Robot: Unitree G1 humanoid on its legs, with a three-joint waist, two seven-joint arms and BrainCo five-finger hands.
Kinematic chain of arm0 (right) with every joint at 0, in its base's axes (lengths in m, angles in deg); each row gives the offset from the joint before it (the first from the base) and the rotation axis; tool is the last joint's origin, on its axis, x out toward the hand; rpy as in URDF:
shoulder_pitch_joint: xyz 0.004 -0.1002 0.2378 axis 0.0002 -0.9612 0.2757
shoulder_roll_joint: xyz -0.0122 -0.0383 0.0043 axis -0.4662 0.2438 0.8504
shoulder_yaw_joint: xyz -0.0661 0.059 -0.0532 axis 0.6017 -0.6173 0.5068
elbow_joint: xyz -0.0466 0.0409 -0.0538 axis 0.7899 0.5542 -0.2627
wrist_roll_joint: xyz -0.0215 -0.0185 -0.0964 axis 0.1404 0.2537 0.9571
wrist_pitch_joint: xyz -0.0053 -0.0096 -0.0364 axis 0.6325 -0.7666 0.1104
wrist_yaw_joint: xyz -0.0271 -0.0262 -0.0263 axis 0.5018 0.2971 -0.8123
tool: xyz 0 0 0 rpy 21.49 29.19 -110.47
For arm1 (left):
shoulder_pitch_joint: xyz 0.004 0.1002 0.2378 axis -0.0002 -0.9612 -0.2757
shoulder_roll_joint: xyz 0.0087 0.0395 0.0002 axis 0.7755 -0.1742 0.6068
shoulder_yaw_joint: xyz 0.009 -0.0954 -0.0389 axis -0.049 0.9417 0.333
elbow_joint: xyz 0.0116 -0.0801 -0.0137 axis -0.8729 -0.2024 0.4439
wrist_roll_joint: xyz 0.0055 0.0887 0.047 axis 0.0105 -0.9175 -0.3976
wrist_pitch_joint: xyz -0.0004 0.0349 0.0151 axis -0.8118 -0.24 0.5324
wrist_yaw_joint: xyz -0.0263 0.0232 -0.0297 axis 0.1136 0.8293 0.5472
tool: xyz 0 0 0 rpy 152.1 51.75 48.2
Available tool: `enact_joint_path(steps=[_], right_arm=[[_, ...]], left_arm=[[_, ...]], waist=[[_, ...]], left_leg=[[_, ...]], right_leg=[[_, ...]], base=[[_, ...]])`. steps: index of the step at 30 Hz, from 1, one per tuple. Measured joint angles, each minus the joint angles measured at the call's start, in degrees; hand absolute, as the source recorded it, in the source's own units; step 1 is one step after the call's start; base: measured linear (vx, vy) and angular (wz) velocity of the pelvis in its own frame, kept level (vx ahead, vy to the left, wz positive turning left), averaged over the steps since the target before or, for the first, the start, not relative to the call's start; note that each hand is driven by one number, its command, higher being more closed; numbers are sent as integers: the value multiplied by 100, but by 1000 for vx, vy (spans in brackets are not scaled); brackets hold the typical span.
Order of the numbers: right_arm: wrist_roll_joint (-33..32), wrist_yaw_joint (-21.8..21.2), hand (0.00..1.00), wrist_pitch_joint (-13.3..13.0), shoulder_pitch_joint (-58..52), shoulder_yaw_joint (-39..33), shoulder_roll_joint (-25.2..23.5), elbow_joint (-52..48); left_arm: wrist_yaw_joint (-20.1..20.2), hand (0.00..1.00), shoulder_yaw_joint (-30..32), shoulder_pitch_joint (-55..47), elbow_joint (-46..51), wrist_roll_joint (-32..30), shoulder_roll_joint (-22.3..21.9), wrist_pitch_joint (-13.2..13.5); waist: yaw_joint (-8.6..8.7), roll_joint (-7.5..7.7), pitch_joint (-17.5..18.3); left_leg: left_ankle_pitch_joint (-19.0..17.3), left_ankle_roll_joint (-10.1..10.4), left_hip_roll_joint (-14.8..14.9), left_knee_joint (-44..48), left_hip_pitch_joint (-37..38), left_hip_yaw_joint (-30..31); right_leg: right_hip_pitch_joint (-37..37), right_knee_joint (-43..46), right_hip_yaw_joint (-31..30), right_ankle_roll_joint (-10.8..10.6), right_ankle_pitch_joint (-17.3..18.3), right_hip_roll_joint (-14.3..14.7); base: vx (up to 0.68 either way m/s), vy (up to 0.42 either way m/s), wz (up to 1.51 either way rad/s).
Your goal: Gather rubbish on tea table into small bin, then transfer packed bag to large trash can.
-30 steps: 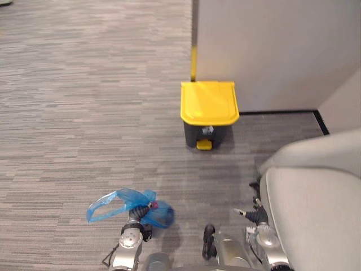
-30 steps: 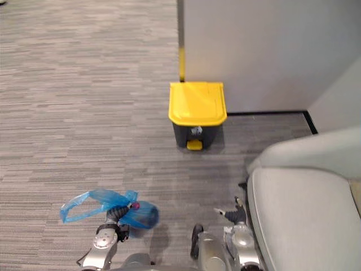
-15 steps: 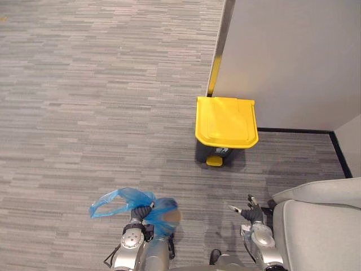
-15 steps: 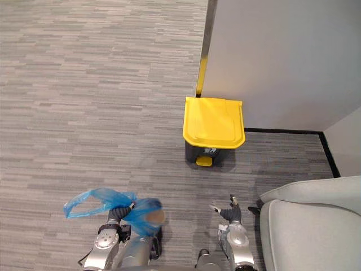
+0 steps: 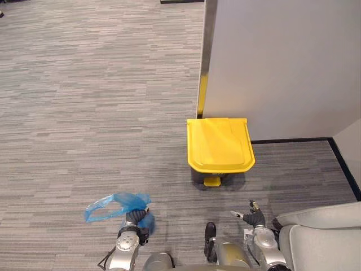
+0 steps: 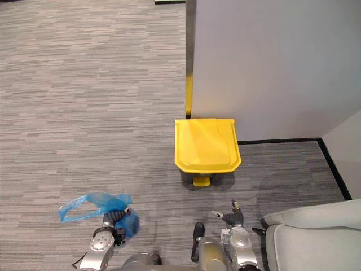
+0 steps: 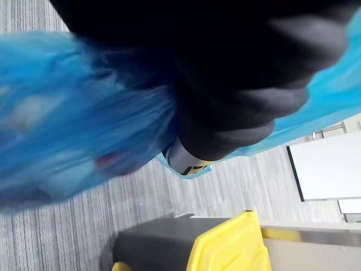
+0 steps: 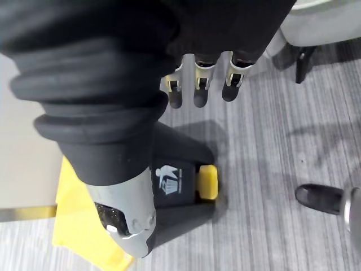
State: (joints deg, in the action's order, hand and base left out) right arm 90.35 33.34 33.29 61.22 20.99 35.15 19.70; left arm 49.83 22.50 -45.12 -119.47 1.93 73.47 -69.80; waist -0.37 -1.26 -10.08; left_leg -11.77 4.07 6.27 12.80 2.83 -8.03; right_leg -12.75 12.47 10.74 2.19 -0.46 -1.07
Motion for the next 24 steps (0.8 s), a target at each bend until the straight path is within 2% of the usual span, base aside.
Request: enact_joint_path(steps=[1, 3, 5, 6, 7, 8, 9, 11, 13, 15, 18, 24], right_arm=[[-1, 1, 0, 0, -14, -43, 5, -1], [-15, 2, 0, 0, -111, -78, -7, -57], [-25, -2, 0, -20, -302, 30, -73, -330], [-26, -2, 0, -21, -313, 42, -91, -354], [-54, 0, 0, -15, -296, 23, -150, -393], [-66, 1, 0, -20, -289, 18, -170, -442], [-67, 0, 0, -21, -275, 15, -168, -442], [-68, 1, 0, -16, -261, -65, -136, -435], [-69, 5, 0, -13, -276, -90, -155, -398], [-68, 5, 0, -13, -237, -127, -138, -315], [-66, -1, 0, -12, -164, -119, -139, -110], [-65, -4, 0, -11, -56, -120, -112, 228]], left_arm=[[4, 100, 1, 52, -35, 0, -44, -1], [61, 100, 3, 34, -28, -1, -159, 2], [113, 100, 2, -76, 66, 2, -307, 1], [114, 100, 0, -94, 101, 3, -336, 2], [115, 100, -3, -83, 168, 4, -350, 3], [110, 100, 2, -78, 192, 5, -348, 9], [111, 100, 1, -70, 191, 5, -346, 10], [112, 100, -7, -44, 185, 5, -354, 11], [110, 100, -10, -26, 151, 4, -292, 10], [108, 100, -25, -14, 19, 5, -230, 5], [104, 100, -12, -110, -144, 4, -119, -12], [94, 100, -3, -147, -230, 3, 189, -6]], waist=[[52, 2, -1], [96, 49, -22], [27, 42, -41], [-16, 42, -41], [-60, -29, 5], [-57, 28, -13], [-58, 1, -5], [-59, -170, 50], [-68, -39, 62], [-80, 17, 67], [-80, -16, 70], [-71, -26, 76]], left_leg=[[33, 41, 45, 38, 9, 52], [33, 70, 123, 847, -77, 97], [222, 273, 432, 2712, -784, 30], [209, 260, 523, 3002, -929, -35], [55, 48, 617, 3080, -1158, -131], [26, -1, 625, 2666, -1232, -198], [44, -16, 620, 2305, -1231, -220], [337, 8, 518, 824, -1057, -129], [379, 8, 330, 323, -819, -76], [432, -46, 176, 164, -776, -172], [479, -117, 14, -95, -494, -327], [721, -120, -47, -590, -369, -362]], right_leg=[[95, -25, 70, 4, 63, 7], [537, -178, 217, -18, 201, -4], [965, -341, 241, 26, 366, 10], [1015, -371, 235, 62, 404, 28], [1067, -387, 201, 62, 430, 31], [1054, -387, 171, -14, 396, 6], [1053, -382, 154, -48, 378, -1], [1041, -310, 70, -196, 416, 33], [1054, -498, -22, -343, 335, -32], [1057, -683, -141, -421, 207, -139], [1193, -872, -341, -507, 112, -211], [1155, -1197, -502, -451, -130, -166]], base=[[180, -57, 49], [146, -35, 45], [101, 7, 6], [82, 42, -9], [96, 61, -15], [98, 68, -14], [102, 112, -12], [106, 165, -13], [100, 115, -7], [53, 115, -14], [40, 109, -31], [-19, -12, -15]])
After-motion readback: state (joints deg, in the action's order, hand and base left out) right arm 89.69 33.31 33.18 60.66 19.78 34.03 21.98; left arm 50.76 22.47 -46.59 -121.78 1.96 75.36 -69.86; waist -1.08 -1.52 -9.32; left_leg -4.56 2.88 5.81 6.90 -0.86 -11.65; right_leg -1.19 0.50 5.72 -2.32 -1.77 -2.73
